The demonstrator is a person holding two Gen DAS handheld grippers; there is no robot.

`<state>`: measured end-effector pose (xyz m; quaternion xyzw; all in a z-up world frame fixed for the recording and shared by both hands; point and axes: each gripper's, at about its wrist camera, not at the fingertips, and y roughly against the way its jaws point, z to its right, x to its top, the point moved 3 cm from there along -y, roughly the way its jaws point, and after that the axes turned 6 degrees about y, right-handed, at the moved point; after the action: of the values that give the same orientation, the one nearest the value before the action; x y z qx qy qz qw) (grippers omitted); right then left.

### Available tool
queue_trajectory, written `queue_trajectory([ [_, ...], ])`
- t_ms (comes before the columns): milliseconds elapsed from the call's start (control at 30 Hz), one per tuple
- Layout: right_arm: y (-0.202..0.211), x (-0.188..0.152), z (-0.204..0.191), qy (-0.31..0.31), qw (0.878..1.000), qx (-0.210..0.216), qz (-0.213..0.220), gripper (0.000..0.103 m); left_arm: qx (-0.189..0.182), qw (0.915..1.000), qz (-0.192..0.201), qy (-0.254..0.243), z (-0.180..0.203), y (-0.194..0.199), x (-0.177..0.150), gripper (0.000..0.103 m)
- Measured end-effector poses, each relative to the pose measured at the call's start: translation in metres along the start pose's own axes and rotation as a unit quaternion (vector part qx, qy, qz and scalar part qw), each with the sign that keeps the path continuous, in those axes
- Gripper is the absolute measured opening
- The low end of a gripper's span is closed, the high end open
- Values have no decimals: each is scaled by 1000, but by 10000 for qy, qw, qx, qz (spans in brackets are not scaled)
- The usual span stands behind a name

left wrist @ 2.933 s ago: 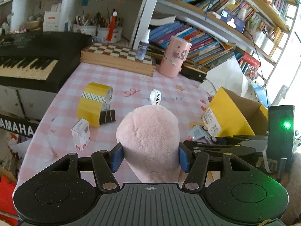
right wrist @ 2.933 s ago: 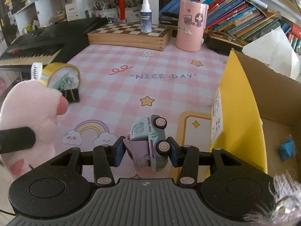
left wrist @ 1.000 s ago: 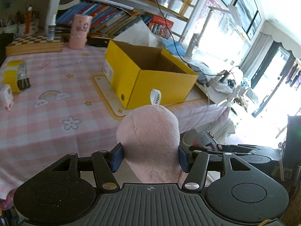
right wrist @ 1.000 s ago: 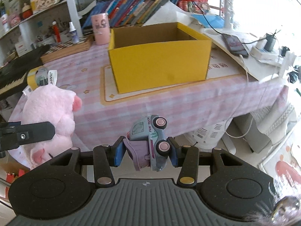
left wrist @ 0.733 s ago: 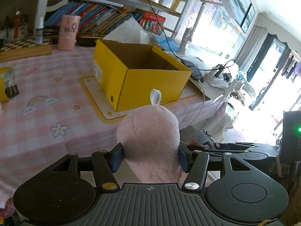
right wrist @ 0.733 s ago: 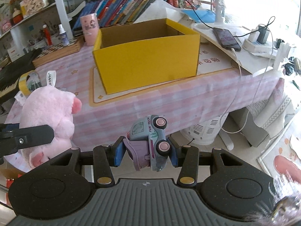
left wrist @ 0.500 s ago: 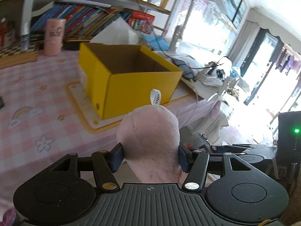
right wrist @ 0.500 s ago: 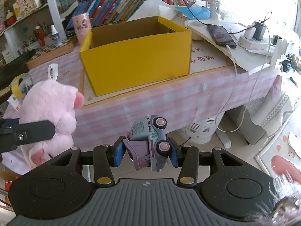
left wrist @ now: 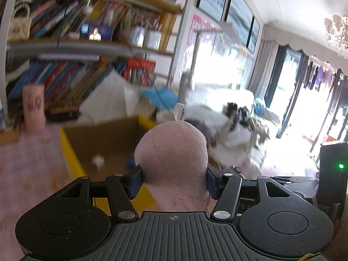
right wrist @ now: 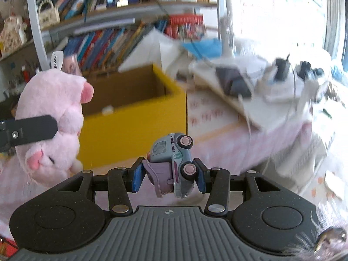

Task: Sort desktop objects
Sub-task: 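Lower the pig with the left tool into the box while the right tool lowers the car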

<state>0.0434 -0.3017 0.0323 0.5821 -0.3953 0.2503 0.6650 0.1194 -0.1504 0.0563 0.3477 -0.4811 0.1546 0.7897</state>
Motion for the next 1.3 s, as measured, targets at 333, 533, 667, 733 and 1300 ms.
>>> queue_trajectory([
  [333,-39,77,28,242,9968,316,698,44,699,9962,458,-250,-6,-44,42,58],
  [533,-66,101,24,468,9933,720,776,44,1140,9927,276,-270,-17,-69,40,58],
  [667,-85,110,16,673,9900,993,740,44,1388,9900,-59,-241,-26,-91,34,58],
  [733,-95,112,12,785,9884,1117,673,44,1444,9889,-272,-236,-30,-102,29,58],
  [1300,-194,104,-33,2167,9547,1976,-510,44,1840,9723,-1442,13,-53,-143,-1,58],
])
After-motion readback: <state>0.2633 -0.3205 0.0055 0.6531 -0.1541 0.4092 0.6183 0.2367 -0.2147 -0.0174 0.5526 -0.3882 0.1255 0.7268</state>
